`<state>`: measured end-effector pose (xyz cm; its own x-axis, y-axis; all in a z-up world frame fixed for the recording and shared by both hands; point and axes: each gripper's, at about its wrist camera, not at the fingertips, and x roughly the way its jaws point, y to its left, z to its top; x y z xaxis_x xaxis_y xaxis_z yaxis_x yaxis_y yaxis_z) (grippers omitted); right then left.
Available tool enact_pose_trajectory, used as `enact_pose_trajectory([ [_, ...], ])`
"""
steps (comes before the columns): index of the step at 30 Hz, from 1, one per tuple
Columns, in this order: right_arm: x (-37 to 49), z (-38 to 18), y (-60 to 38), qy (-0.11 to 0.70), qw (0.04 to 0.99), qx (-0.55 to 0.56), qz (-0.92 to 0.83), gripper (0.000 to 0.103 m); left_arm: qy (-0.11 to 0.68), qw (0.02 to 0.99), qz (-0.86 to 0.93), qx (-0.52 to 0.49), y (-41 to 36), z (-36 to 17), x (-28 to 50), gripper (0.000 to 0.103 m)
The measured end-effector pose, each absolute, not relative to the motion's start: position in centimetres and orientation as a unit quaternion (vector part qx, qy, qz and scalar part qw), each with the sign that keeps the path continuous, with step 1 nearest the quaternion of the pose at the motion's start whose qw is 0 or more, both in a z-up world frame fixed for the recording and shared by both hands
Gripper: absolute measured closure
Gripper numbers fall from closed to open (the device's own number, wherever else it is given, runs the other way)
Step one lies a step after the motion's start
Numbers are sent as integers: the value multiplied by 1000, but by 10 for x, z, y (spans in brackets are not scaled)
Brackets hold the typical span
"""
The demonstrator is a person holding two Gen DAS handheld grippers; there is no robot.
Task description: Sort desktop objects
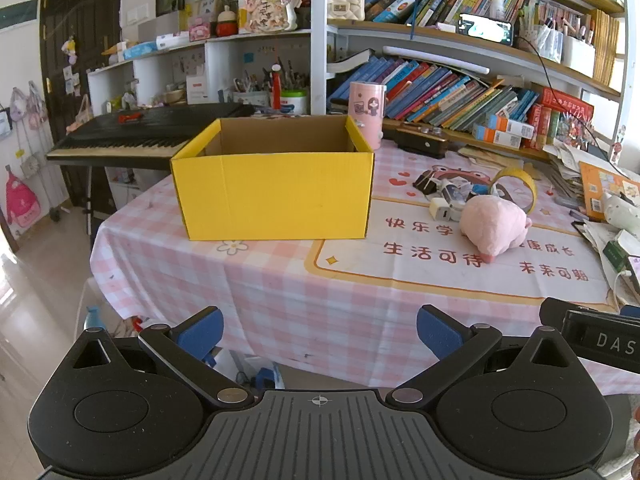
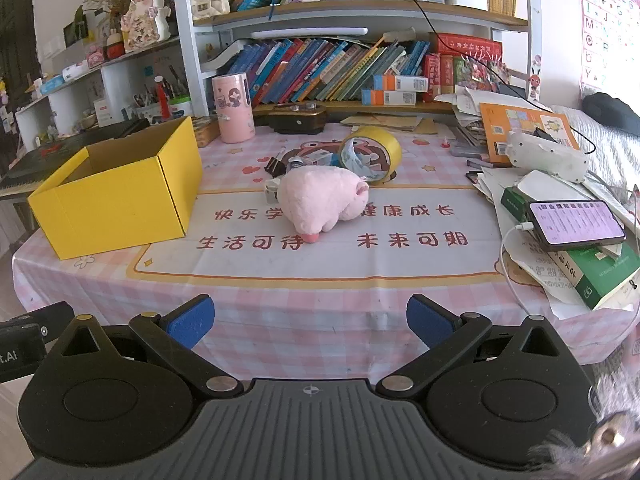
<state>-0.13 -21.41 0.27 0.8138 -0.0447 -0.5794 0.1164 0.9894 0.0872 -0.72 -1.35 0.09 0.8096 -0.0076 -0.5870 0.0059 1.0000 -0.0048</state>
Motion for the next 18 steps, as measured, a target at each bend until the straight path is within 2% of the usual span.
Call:
enact_pose_trajectory([
  [18,-1,1,-210,302,950,61,-37,0,314,949,-10,-13,-4,3,-4,0],
])
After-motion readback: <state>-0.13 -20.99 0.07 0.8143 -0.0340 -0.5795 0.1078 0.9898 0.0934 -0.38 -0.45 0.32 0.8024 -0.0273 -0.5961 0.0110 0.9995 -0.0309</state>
